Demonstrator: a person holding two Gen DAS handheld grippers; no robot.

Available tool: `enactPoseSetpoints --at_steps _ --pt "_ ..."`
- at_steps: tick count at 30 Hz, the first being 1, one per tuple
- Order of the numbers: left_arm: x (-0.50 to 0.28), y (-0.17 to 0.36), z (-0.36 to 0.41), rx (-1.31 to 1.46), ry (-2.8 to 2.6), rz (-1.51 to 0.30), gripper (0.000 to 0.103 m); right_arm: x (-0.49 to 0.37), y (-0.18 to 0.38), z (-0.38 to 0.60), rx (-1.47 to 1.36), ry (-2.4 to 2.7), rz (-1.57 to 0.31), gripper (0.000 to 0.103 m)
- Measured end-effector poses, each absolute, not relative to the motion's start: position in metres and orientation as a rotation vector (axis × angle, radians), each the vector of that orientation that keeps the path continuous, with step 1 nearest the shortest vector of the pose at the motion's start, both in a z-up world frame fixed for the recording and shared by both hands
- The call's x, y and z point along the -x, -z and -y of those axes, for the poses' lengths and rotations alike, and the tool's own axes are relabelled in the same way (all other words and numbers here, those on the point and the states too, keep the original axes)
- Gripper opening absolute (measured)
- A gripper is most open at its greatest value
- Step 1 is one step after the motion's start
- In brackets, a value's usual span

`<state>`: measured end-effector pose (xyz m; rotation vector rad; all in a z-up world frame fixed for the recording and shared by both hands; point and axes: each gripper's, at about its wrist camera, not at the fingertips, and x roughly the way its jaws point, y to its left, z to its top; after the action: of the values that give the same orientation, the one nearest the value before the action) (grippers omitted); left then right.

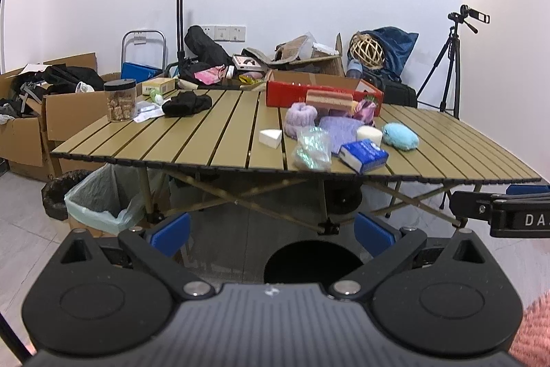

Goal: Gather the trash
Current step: 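Move the right tool to the blue tissue pack while the left tool approaches the plastic bag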

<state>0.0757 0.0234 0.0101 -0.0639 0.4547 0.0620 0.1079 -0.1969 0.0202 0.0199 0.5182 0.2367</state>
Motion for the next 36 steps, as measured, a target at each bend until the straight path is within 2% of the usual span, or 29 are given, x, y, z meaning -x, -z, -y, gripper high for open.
enactPoseSetpoints --at_steps 22,36 --pt "-0.170 -0.012 -0.027 0.102 -0.110 -0.412 0.103 -0.210 -0.016 0.180 0.003 -0.259 -0.432 0.103" --pt "-0.234 -0.003 -0.028 0.090 -0.135 -0.446 0.103 -0.287 0.021 0.169 0.047 -0.301 -0.457 0.103"
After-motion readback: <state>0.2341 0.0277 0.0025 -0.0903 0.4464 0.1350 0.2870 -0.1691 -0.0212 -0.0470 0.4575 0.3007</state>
